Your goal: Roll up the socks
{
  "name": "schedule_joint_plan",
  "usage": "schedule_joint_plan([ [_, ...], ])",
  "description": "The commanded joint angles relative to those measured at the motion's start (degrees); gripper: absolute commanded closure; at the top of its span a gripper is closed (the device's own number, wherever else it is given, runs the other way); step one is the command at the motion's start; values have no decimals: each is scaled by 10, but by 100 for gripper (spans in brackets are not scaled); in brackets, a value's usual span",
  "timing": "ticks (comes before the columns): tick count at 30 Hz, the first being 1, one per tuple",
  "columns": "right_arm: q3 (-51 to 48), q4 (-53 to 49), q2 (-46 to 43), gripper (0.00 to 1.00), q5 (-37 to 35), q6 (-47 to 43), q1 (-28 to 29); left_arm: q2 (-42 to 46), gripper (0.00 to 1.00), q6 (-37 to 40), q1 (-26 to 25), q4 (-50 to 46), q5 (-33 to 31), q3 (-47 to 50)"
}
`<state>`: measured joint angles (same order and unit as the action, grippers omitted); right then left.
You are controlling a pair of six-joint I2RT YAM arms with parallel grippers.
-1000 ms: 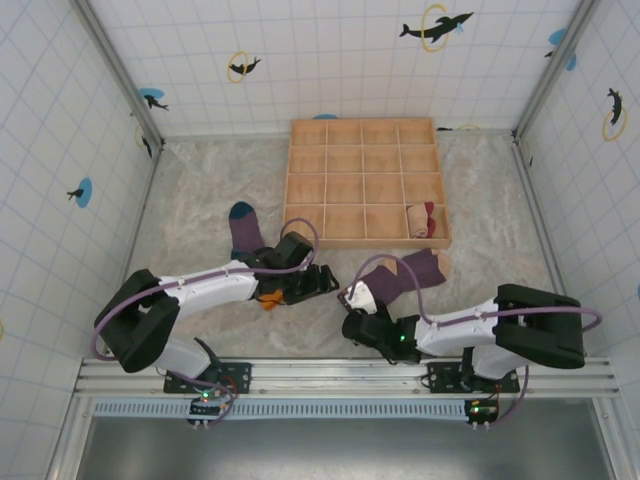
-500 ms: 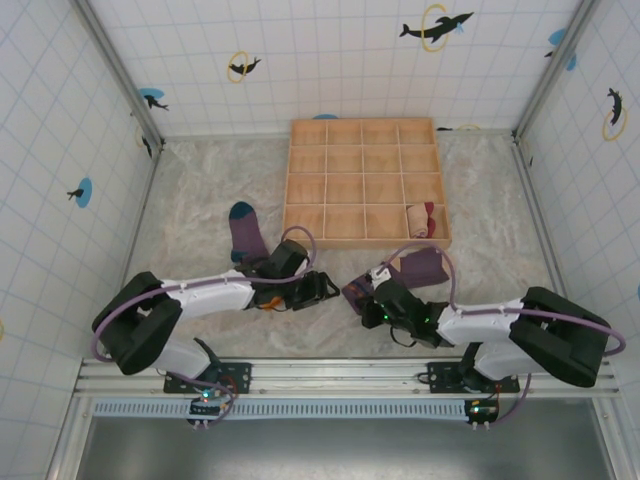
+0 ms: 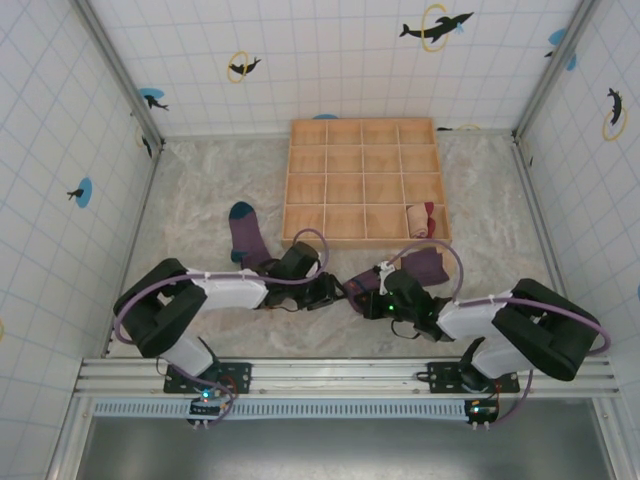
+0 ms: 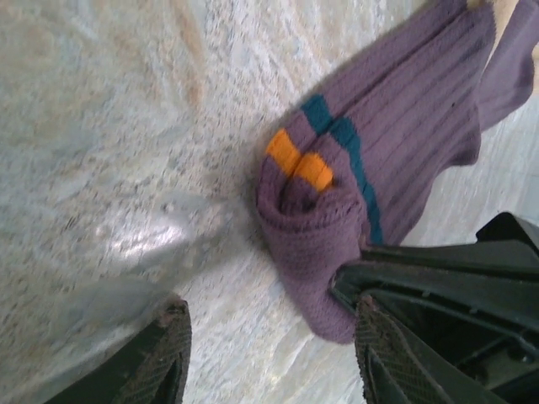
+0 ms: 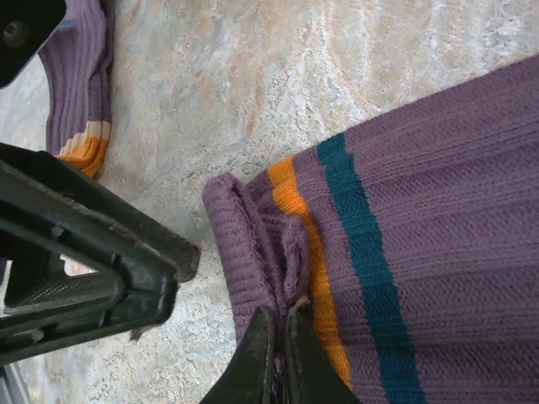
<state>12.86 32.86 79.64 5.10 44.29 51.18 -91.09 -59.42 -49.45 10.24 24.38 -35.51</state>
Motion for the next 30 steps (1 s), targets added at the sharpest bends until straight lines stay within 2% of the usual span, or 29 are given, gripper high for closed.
schedule_joint_plan([
  [1,-35,-92,25,100,3,13,-9,-33,52,-14,-2,16,-15,-17],
  [6,-52,-75,15,100,12,21,-22,-64,57,-26,-3,29,-12,-28],
  [7,-58,-68,12,100,15,25,-26,-70,62,-29,-3,29,-14,-31],
  [12,-78,-31,8,100,35,33,-41,-88,70,-41,-7,36,-15,-33],
  [22,-71,14,39,100,67,30,-49,-112,74,-57,-18,40,-27,-47],
  [28,-71,31,48,100,78,28,-55,-122,88,-65,-19,40,-29,-50],
  [30,-70,28,41,100,76,23,-56,-123,97,-65,-19,32,-31,-51],
])
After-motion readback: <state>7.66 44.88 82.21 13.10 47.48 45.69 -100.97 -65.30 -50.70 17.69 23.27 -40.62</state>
